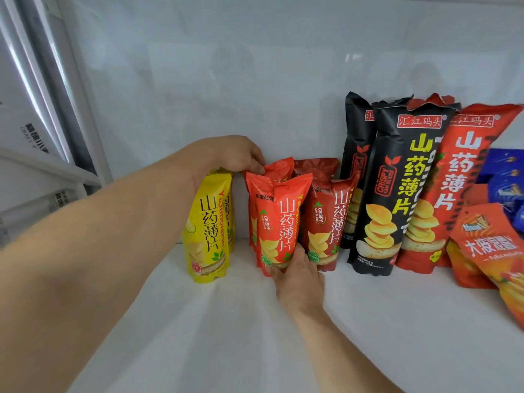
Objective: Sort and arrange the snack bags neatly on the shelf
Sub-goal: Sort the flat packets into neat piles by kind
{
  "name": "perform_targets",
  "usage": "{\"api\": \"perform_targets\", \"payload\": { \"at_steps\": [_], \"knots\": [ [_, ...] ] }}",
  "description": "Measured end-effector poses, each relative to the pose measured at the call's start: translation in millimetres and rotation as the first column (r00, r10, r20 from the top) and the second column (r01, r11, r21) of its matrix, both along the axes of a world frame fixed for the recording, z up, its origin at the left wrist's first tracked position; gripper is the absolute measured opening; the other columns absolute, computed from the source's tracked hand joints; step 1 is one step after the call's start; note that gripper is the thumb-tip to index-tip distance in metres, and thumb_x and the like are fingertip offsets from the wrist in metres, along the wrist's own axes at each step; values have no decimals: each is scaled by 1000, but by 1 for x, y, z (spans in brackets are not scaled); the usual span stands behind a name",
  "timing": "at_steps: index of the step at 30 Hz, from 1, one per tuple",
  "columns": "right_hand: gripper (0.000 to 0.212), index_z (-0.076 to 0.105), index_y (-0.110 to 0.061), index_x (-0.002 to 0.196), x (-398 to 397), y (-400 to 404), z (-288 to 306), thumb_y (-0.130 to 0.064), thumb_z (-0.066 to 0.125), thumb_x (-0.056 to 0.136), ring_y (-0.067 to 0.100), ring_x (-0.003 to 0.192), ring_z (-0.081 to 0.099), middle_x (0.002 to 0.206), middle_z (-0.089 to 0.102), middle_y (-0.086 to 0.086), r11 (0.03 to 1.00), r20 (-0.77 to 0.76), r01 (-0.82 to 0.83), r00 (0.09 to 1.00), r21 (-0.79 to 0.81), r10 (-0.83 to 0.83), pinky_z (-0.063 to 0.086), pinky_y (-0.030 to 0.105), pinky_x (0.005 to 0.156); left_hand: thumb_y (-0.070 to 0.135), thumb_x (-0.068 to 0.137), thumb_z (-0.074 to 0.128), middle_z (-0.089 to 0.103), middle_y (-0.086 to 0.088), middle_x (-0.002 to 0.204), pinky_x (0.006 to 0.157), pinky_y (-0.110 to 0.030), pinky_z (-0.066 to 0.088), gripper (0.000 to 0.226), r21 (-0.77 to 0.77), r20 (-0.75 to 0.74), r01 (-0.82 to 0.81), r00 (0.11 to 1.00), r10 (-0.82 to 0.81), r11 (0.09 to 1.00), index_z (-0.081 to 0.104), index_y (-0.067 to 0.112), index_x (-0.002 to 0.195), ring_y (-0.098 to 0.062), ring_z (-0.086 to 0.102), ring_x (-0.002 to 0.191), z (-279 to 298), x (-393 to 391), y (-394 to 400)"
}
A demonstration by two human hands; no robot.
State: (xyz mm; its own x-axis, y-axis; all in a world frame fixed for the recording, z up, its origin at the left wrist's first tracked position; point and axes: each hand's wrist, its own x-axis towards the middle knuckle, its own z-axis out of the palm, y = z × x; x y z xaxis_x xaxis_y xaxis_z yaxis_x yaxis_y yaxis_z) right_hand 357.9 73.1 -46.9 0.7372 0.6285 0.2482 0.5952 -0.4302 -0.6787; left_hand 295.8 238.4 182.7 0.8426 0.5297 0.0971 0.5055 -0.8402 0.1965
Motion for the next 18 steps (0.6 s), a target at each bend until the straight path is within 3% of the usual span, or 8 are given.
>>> {"api": "perform_targets", "payload": {
  "at_steps": [7,11,13,15,18],
  "knots": [
    [85,32,-18,146,1,1,-3,-54,71,80,24,128,46,138,52,1,999,-53,0,999,47,2,40,42,105,40,96,61,57,-6,140,102,-29,39,47,95,38,-69,997,66,993,59,15,136,-22,52,127,2,-10,-11],
    [78,52,-11,124,-22,-13,-6,-57,79,68,26,105,51,112,55,7,959,183,129,967,251,-178,46,37,88,40,95,61,58,-6,137,97,-25,38,45,138,338,-147,937,93,979,61,17,133,-22,53,126,-1,-39,-22],
    [65,55,-12,118,-37,-15,-1,-51,79,72,22,101,53,108,54,4,933,252,0,963,360,-97,49,35,84,39,95,61,57,-3,137,102,-27,37,40,114,585,-220,803,113,969,63,20,129,-20,52,127,-4,-58,-26],
    [58,52,-16,122,-53,-9,4,-49,75,79,18,103,55,111,52,-2,923,223,-190,968,336,119,52,34,84,38,96,61,59,1,133,101,-24,38,35,11,783,-281,599,167,960,65,20,126,-15,53,123,-10,-82,-26],
    [71,44,-20,132,-76,14,7,-51,77,76,18,116,52,121,49,-5,898,92,-309,951,314,296,48,34,93,37,97,58,64,1,126,91,-19,43,32,-307,900,-228,247,359,924,65,18,123,-9,57,110,-31,-113,-17]
  ]
}}
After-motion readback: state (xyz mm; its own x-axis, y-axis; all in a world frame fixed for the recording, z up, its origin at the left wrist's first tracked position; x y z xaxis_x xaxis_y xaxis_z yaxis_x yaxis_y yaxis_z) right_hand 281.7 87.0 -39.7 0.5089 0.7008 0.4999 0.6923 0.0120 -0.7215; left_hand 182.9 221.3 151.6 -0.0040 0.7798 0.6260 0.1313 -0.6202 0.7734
